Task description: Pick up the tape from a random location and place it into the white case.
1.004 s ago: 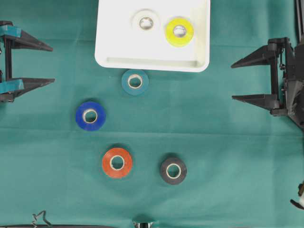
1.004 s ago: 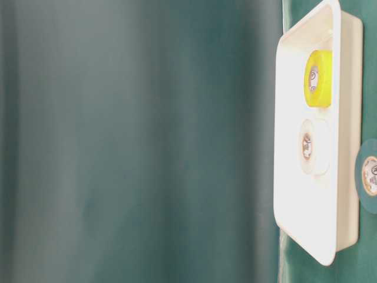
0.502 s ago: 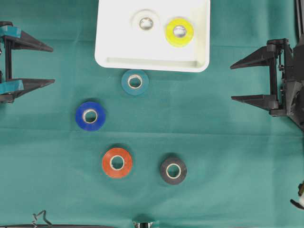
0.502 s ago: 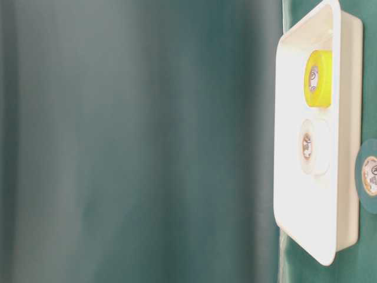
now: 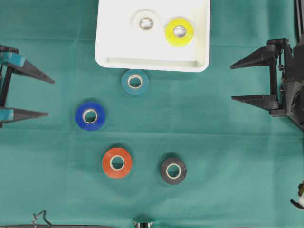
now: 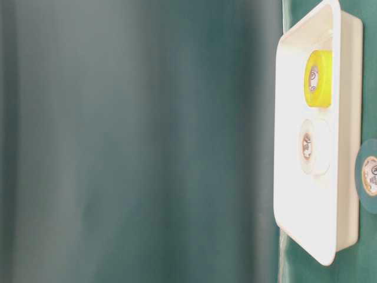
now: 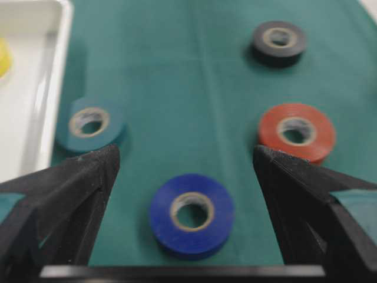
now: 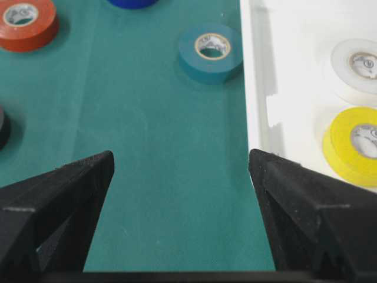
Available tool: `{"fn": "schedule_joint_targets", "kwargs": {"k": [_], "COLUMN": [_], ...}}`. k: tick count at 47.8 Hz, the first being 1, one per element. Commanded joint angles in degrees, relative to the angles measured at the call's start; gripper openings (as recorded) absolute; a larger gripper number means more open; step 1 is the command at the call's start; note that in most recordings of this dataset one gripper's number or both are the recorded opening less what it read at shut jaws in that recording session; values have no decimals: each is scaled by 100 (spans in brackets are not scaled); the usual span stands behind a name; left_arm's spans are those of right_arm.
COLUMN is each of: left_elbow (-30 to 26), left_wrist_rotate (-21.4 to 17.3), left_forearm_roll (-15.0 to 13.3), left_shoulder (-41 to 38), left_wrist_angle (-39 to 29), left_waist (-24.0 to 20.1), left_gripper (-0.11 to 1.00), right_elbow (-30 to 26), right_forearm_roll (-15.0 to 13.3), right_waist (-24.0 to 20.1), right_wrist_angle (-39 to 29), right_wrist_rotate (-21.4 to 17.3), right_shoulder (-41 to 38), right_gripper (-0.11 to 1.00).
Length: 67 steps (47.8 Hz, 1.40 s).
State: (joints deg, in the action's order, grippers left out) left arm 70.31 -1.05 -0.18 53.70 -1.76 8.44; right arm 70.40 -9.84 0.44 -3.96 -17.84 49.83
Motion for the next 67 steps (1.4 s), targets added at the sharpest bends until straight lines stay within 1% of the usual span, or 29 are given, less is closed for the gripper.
{"fn": "schedule_joint_targets", "kwargs": {"k": [1, 11, 18, 27, 31, 39, 50, 58, 67], "left_elbow": [-70, -70, -123, -352, -580, -1195, -2364, -3252, -4052], "left_wrist_rotate": [9, 9, 0, -9, -18, -53, -149, -176, -211], "left_forearm_roll": [-9, -18, -18, -9, -18, -18, -9, -9, 9], "left_shoulder": [-35, -88, -272, -879, -1283, -2101, -3384, -4113, -4685], "left_wrist_angle": [97, 167, 721, 1266, 1450, 1635, 1731, 1573, 1239], "left_waist": [53, 53, 193, 281, 272, 272, 281, 290, 360], "left_gripper": [96, 96, 96, 96, 96, 96, 96, 96, 96], "right_elbow": [-105, -114, -123, -167, -167, -167, -176, -176, -185], "right_forearm_roll": [-9, 0, -9, 0, -9, -9, -9, -9, -26], "right_waist": [9, 9, 9, 9, 0, 9, 9, 9, 9], "right_wrist_angle": [35, 35, 53, 53, 53, 53, 44, 35, 44], "right_wrist_rotate": [0, 0, 0, 0, 0, 0, 0, 0, 9], "right_shoulder": [-18, -18, -18, -18, -18, -26, -26, -26, -9], "right_gripper": [87, 87, 87, 87, 87, 87, 87, 87, 87]}}
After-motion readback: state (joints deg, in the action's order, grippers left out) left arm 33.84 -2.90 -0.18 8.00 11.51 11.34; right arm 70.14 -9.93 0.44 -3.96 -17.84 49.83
